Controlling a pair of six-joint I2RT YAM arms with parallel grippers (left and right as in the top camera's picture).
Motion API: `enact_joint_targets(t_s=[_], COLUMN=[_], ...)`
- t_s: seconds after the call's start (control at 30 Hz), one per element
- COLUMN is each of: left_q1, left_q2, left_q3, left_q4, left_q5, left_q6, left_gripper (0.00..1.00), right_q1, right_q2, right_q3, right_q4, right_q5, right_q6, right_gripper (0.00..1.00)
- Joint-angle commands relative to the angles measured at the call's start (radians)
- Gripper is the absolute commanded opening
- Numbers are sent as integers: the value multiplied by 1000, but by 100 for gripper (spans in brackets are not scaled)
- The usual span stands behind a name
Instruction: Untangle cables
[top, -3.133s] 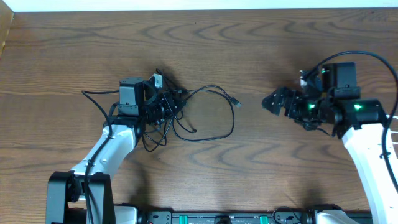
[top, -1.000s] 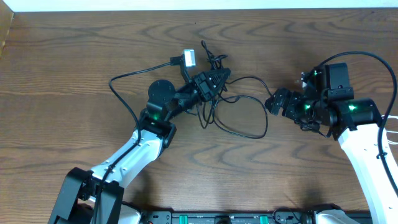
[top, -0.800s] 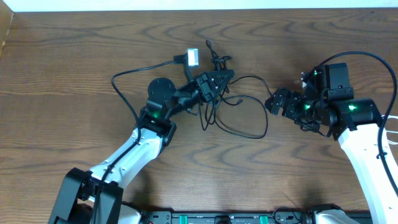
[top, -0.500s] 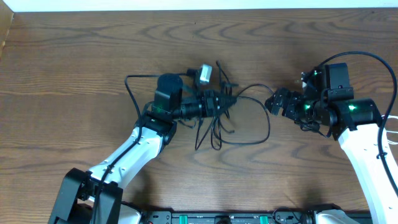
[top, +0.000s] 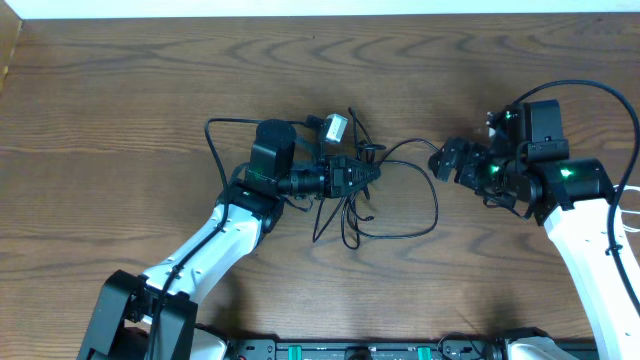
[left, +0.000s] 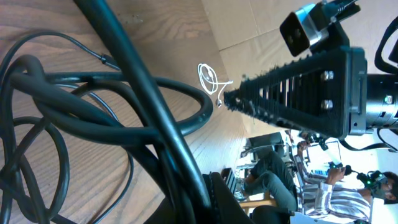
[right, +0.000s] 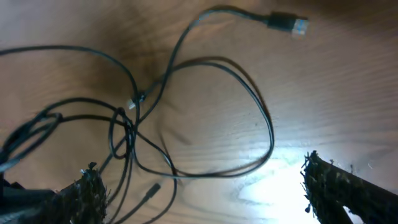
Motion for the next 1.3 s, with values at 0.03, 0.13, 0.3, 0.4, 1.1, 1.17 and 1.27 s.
enact_joint_targets(t_s=[0.03, 0.13, 0.3, 0.4, 1.1, 1.17, 1.27], left_q1=[2, 2, 2, 2, 11, 18, 36], left_q2=[-13, -13, -13, -13, -27, -50, -101], left_q3=[14, 14, 14, 14, 15, 15, 16], left_q4=[4, 4, -6, -43, -395, -384, -364], left_q5=[27, 18, -124, -217, -438, -325, -182], left_q6=[29, 71, 115, 115, 254, 341, 437], left_gripper=[9, 9, 13, 27, 8, 8, 8], right_q1=[5, 5, 5, 6, 9, 21, 50], right_q2=[-1, -1, -1, -1, -1, 0, 7], right_q3=[-1, -1, -1, -1, -1, -3, -11], right_q4=[25, 25, 12, -3, -28, -27, 13], right_q5=[21, -21, -73, -74, -45, -44, -45], right_q6=[31, 50, 49, 49, 49, 27, 0], right_gripper=[99, 99, 99, 99, 99, 99, 99])
